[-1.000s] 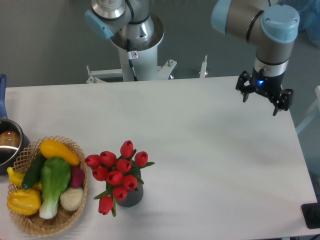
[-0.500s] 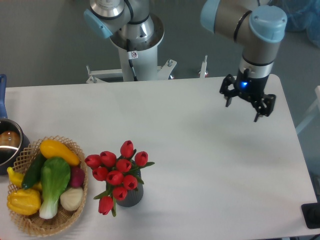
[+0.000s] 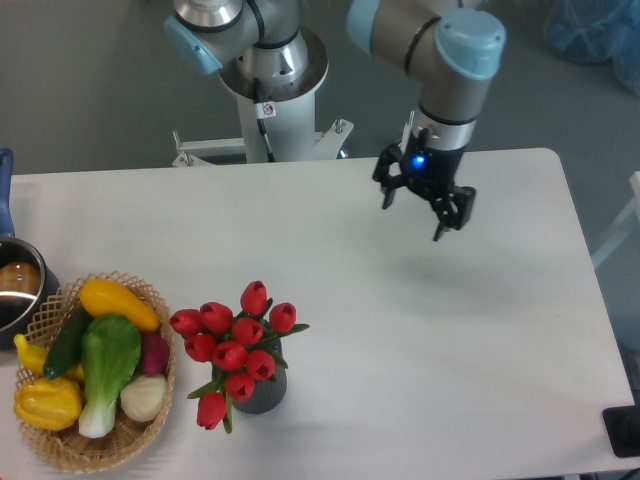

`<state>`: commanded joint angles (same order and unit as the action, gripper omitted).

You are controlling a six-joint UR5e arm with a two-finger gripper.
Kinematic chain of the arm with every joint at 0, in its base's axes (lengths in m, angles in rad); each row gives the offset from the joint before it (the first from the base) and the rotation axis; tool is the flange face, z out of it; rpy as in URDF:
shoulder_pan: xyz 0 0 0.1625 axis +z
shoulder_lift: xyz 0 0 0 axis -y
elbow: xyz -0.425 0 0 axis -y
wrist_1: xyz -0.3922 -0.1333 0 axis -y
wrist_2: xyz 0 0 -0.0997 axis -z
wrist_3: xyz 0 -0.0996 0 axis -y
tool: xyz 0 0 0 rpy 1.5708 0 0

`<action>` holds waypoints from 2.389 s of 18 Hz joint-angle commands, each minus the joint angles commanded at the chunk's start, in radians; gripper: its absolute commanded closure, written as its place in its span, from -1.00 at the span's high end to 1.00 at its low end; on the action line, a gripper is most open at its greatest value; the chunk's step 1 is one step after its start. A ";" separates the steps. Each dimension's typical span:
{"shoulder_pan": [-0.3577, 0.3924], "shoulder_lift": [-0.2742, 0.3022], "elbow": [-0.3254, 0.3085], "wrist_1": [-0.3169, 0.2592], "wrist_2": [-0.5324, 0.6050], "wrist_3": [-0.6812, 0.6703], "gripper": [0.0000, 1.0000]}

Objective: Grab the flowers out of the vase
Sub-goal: 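Move the open gripper toward the red tulips in the dark vase, then lower the gripper around the tulip stems above the vase rim, then close the gripper on the tulip bunch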

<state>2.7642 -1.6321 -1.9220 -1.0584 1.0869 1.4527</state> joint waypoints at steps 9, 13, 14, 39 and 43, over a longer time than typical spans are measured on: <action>-0.141 -0.132 0.145 0.018 -0.258 -0.284 1.00; -0.237 -0.199 0.186 0.070 -0.263 -0.328 1.00; -0.245 -0.201 0.186 0.081 -0.266 -0.336 1.00; -0.227 -0.288 0.176 0.209 -0.559 -0.321 -0.39; -0.221 -0.287 0.176 0.209 -0.571 -0.321 -0.91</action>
<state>2.5433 -1.9190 -1.7457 -0.8498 0.5154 1.1321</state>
